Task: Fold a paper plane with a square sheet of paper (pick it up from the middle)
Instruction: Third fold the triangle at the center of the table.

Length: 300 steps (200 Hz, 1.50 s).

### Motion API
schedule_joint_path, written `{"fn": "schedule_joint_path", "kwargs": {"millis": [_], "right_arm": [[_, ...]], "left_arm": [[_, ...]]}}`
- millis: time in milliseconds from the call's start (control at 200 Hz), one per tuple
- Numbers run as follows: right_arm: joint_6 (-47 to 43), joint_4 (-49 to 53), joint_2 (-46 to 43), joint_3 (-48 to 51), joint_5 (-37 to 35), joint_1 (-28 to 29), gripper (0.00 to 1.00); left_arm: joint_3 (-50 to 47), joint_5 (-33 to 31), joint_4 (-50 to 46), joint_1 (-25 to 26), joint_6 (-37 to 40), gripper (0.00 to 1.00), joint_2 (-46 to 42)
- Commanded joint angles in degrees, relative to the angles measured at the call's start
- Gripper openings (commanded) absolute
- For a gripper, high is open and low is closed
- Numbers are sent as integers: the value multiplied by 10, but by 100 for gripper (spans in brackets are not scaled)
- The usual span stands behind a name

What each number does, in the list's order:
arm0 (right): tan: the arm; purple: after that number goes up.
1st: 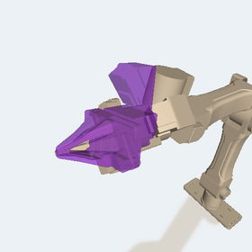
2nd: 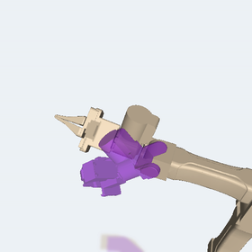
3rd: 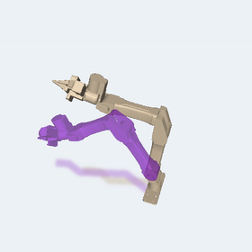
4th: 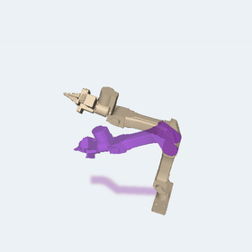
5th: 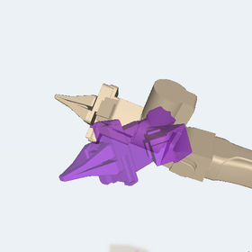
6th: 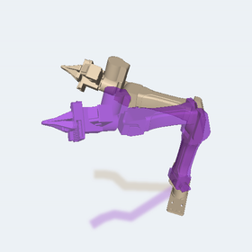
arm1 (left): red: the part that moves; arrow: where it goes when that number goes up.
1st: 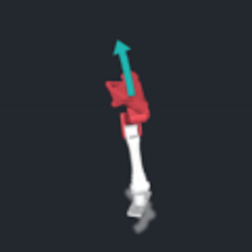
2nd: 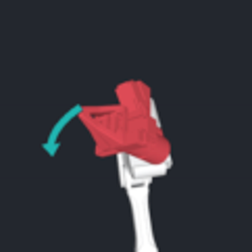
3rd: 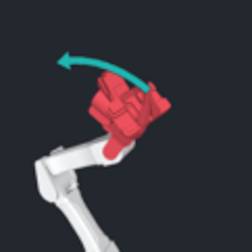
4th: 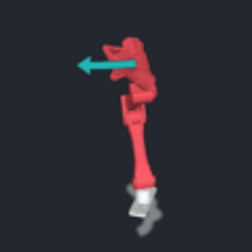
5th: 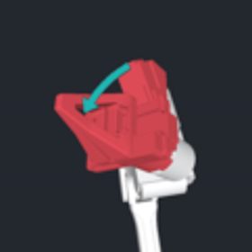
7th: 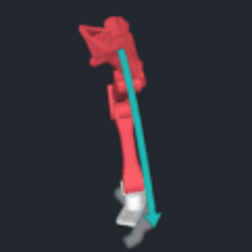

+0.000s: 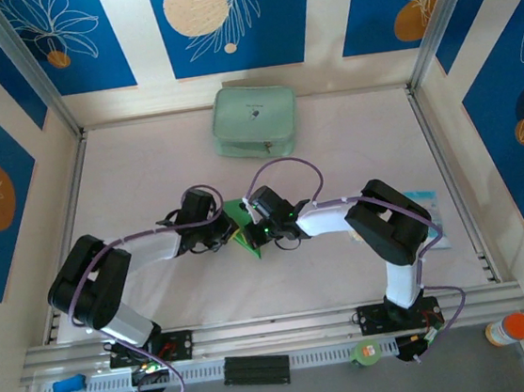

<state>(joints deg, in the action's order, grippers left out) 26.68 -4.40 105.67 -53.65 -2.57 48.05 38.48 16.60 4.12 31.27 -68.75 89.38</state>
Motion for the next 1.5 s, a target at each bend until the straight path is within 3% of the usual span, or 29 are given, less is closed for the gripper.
{"fn": "schedule_joint_path", "kwargs": {"millis": [0,1221,1496], "right_arm": [[5,35,17,-5,-3,-2,0],[10,39,11,-7,-3,-5,2],[42,66,-27,-20,45,-26,16]], "left_arm": [[-12,-11,9,5,-3,9,8],[-17,-8,30,4,7,8,51],[-22,-16,23,5,3,8,57]]}}
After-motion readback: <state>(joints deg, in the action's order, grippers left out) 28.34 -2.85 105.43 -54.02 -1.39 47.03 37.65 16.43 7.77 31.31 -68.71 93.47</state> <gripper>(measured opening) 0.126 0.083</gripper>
